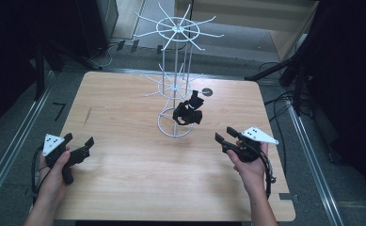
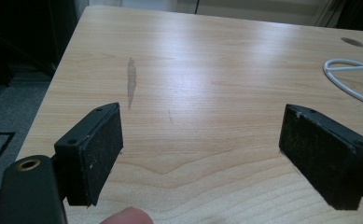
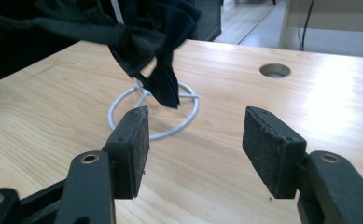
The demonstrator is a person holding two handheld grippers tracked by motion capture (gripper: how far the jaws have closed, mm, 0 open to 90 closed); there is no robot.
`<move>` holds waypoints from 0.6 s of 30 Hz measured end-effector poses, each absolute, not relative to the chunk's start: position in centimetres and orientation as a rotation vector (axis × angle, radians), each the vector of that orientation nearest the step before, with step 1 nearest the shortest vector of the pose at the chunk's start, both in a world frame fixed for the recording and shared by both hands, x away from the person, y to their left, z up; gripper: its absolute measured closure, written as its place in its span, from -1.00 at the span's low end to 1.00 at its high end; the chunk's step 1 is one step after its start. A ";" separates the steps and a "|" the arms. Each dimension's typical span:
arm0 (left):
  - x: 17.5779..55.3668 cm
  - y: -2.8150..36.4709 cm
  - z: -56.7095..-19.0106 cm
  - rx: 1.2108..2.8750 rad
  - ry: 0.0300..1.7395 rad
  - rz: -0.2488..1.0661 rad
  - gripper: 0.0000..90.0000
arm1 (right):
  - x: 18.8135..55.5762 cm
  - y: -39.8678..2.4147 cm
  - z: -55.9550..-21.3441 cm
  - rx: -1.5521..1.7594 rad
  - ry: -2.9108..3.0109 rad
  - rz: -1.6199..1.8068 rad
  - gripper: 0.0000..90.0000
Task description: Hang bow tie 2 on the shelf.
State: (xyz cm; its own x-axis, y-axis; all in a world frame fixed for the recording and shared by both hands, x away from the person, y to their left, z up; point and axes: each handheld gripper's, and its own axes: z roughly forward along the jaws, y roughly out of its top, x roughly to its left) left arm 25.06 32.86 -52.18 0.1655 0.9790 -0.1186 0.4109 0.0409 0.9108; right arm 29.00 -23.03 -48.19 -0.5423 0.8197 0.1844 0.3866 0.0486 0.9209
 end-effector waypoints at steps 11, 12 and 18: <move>25.0 32.8 -52.2 1.523 1.394 0.782 -0.69 | 26.9 -26.6 -50.7 1.303 1.926 1.467 -0.08; 25.0 32.8 -52.2 1.523 1.394 0.781 -0.69 | 26.7 -27.0 -50.9 1.315 1.925 1.465 -0.08; 25.0 32.8 -52.2 1.525 1.394 0.782 -0.69 | 25.5 -28.7 -52.1 1.345 1.920 1.436 -0.19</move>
